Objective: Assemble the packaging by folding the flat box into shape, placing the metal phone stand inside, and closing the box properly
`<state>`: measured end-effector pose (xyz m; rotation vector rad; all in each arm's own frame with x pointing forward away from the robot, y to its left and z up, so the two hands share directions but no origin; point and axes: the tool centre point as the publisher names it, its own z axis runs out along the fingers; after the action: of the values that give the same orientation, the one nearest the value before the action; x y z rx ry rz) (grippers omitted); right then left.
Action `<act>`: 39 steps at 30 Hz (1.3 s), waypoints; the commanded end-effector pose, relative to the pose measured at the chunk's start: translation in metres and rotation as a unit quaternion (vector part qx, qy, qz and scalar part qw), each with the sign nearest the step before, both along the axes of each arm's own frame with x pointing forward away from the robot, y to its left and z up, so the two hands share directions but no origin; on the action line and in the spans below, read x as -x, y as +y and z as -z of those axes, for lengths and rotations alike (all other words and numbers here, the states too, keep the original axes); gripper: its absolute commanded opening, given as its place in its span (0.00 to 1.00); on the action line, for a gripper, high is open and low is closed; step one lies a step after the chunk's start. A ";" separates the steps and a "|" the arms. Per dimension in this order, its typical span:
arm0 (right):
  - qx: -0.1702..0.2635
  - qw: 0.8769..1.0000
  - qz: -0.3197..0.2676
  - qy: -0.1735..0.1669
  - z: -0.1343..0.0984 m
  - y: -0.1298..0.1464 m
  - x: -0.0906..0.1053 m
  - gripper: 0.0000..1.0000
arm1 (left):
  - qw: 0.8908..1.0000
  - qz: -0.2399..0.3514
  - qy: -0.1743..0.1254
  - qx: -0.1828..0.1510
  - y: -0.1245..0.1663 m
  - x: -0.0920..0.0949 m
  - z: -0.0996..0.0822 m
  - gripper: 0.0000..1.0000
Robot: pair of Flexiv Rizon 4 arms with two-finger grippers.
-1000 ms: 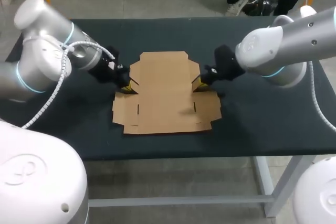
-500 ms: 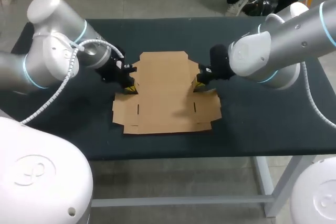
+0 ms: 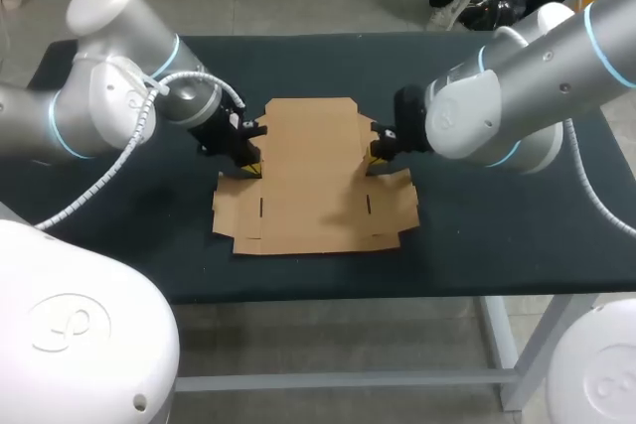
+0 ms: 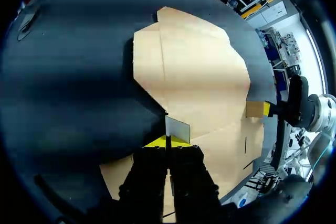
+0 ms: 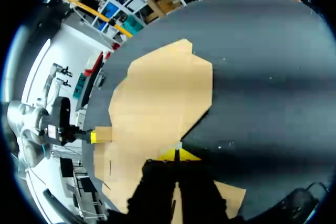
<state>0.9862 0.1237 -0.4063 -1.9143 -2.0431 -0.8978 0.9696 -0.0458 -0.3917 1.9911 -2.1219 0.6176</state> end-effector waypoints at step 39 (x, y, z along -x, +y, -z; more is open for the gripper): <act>0.037 0.999 -0.006 0.001 0.003 0.021 -0.009 0.00 | 1.000 -0.006 0.001 -0.028 -0.014 -0.001 0.004 0.00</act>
<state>0.9938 0.1386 -0.4090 -1.9239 -2.1062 -0.8409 0.9700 -0.0550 -0.3944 2.0260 -2.1466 0.5779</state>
